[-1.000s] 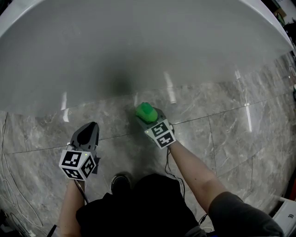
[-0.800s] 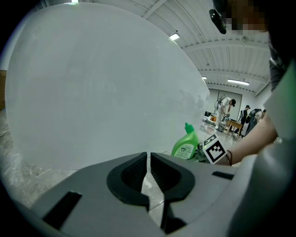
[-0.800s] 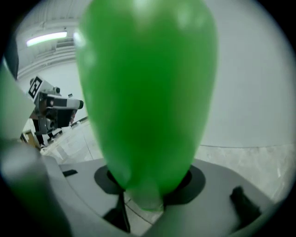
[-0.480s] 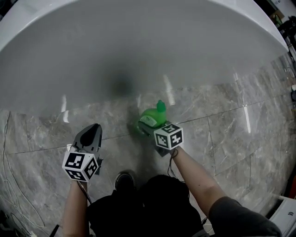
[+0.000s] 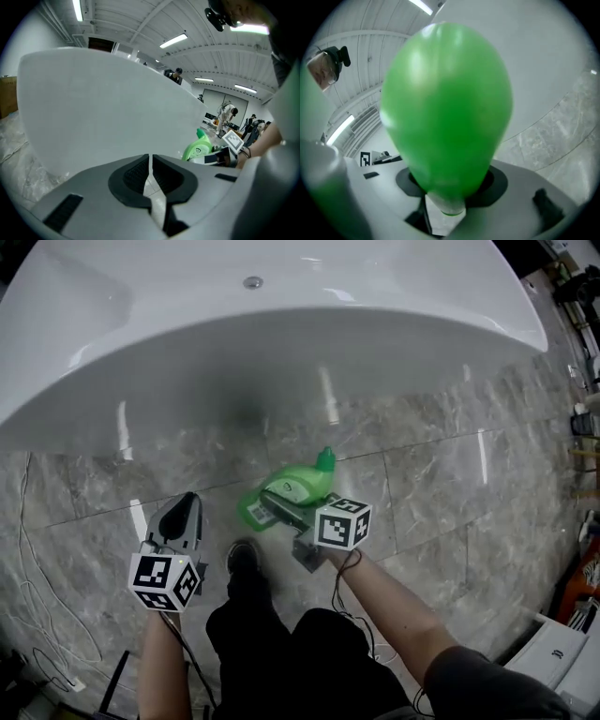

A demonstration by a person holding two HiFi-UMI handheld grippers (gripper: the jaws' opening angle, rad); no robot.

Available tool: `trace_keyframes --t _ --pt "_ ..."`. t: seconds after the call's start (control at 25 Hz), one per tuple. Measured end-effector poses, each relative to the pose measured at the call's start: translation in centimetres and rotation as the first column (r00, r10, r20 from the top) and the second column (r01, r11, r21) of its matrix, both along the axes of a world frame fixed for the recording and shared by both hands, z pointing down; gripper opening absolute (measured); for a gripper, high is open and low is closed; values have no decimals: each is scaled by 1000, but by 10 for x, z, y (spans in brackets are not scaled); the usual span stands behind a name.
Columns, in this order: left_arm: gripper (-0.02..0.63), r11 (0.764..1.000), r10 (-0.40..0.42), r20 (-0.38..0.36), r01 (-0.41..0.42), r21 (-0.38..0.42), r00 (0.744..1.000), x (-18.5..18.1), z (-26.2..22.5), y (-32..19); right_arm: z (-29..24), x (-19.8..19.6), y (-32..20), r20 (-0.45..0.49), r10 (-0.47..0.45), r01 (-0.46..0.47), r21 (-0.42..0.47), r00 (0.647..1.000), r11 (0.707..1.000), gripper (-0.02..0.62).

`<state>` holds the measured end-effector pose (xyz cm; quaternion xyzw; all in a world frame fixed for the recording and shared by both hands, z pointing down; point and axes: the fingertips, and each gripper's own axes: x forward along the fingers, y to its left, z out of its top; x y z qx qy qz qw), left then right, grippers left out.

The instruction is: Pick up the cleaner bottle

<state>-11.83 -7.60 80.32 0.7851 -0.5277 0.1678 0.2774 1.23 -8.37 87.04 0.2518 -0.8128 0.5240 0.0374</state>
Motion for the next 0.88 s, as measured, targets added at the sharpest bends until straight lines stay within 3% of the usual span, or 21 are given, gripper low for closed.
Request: trace_keyframes --t 0.12,0.4,0.6,0.88 --pt "35 1000 16 -1 -16 23 1000 12 -63 2 -75 0 10 85 16 -12 -45 996 999 199" --pt "35 996 61 19 -62 67 998 30 -190 -9 -240 1 -3 203 64 -57 -42 977 997 199" --pt "35 996 52 -15 -51 78 999 21 -259 -13 -324 -4 -13 228 100 -92 -45 969 995 199" --pt "35 995 51 -88 -43 85 995 -5 -339 -46 -419 0 -29 224 246 -239 -59 943 969 199"
